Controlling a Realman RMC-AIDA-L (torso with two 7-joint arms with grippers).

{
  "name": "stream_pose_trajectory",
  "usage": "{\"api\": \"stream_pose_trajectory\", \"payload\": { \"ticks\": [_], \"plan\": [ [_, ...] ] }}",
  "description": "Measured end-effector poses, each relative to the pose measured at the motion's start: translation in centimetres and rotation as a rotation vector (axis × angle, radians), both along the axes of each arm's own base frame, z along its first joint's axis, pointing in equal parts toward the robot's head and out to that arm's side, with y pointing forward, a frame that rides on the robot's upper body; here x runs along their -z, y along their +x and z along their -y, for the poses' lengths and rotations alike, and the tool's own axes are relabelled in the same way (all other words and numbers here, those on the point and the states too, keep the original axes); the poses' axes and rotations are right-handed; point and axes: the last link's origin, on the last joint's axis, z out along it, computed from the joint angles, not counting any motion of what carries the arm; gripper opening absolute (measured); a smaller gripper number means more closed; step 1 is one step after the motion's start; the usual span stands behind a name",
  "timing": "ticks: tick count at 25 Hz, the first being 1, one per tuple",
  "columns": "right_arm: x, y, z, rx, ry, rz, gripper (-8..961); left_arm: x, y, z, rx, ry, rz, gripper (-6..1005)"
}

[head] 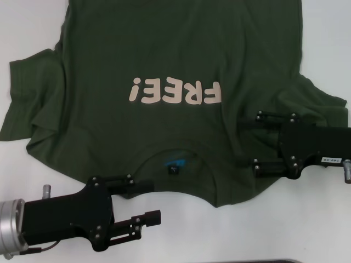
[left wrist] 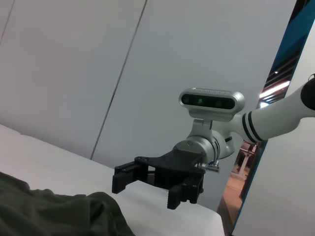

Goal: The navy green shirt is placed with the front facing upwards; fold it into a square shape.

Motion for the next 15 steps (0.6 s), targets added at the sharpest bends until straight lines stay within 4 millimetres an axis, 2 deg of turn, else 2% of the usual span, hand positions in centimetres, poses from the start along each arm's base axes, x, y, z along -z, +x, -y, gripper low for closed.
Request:
{"api": "stream_pose_trajectory", "payload": {
  "ticks": [15],
  "plan": [
    [0.09, -0.18, -0.23, -0.007, -0.009, 0.005, 820, -0.01, 0.04, -0.04, -0.001, -0.002, 0.001, 567]
  ]
}}
